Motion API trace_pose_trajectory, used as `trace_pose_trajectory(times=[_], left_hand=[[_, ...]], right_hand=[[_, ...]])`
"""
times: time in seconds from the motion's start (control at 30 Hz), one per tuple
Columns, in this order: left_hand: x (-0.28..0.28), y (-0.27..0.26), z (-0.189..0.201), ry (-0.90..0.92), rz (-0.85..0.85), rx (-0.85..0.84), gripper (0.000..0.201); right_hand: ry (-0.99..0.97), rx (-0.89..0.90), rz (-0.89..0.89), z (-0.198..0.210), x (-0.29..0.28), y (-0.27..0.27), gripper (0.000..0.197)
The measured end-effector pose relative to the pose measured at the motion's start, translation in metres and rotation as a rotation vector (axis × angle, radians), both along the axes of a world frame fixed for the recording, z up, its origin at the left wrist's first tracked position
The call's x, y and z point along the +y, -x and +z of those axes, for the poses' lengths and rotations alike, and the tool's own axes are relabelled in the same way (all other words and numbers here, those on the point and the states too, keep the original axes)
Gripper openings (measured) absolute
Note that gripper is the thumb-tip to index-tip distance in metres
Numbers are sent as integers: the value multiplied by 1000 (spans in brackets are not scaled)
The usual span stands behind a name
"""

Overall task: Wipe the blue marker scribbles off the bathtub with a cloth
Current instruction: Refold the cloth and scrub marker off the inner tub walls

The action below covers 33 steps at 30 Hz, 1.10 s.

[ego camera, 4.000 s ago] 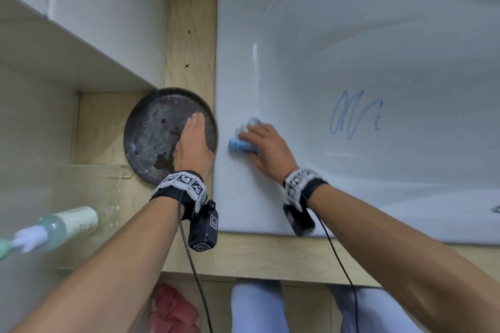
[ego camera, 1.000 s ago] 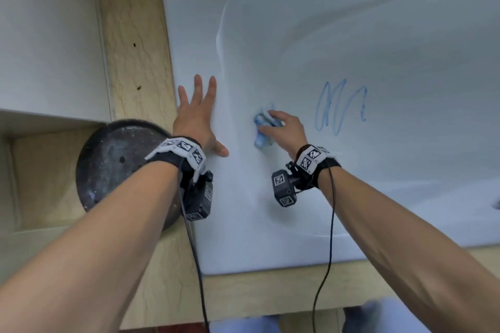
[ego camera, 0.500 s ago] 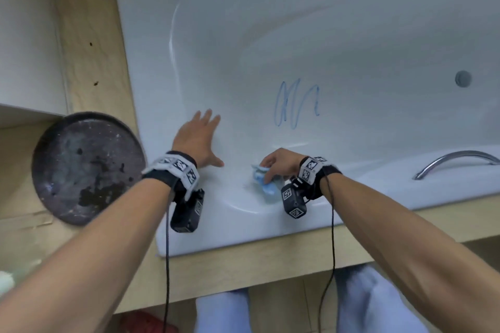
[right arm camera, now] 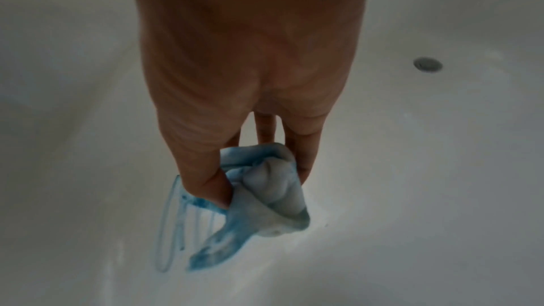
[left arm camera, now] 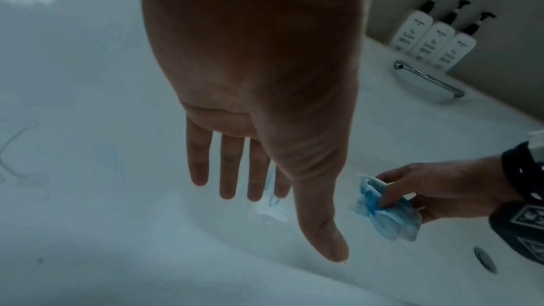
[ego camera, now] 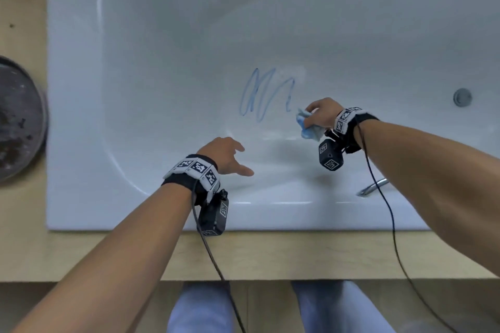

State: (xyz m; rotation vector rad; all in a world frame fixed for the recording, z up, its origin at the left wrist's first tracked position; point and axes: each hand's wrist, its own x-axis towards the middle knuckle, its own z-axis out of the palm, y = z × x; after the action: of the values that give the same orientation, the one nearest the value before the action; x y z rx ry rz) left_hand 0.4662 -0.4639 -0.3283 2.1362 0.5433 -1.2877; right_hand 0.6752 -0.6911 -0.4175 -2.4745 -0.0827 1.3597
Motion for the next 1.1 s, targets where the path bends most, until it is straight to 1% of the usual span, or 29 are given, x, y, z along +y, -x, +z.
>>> trace_pose_trajectory(times=[0.07,0.17,0.23,0.27,0.3,0.33,0.4,0.47,0.5,0.57,0.67,0.8,0.87,1.0,1.1], left_hand=[[-15,2,-2,45,-16,36,89],[-25,4,-7,113,-142,121,108],[-26,5,-10,157,-203,187,125],[-25,4,-12,174,-210,204,129],[-23,1,-17,180,-207,205,129],[-21,-2,-22,171,-191,199,125],[-11,-12,-39,97,-161,153,116],[1,-23,-57,-24,-203,114,109],[7,-26,-66,-77,-238,99,108],[18,-31,-84,-122,-287,82,111],[24,-39,-103,-92,-391,89,107],[25,-48,-122,23,-495,130,93],[21,-48,-129,61,-548,119,86],[15,-42,-147,128,-577,92,75],[12,-42,-163,145,-580,102,70]], right_hand=[[30,-17,87,-9,-10,-5,30],[28,-10,177,-22,-5,1,33],[-2,-9,188,-31,6,6,34],[-17,-10,184,-36,11,8,34],[-28,-19,177,-43,16,8,33],[-35,-30,171,-51,20,8,32],[-34,-69,173,-66,30,3,34],[-26,-133,166,-81,37,-5,38],[-23,-167,156,-89,39,-10,38],[-10,-207,137,-103,43,-21,37],[21,-261,117,-121,40,-38,39],[8,-394,75,-159,28,-52,28],[-4,-444,35,-176,26,-57,28],[-31,-498,27,-205,28,-69,26],[-9,-544,36,-219,27,-82,27]])
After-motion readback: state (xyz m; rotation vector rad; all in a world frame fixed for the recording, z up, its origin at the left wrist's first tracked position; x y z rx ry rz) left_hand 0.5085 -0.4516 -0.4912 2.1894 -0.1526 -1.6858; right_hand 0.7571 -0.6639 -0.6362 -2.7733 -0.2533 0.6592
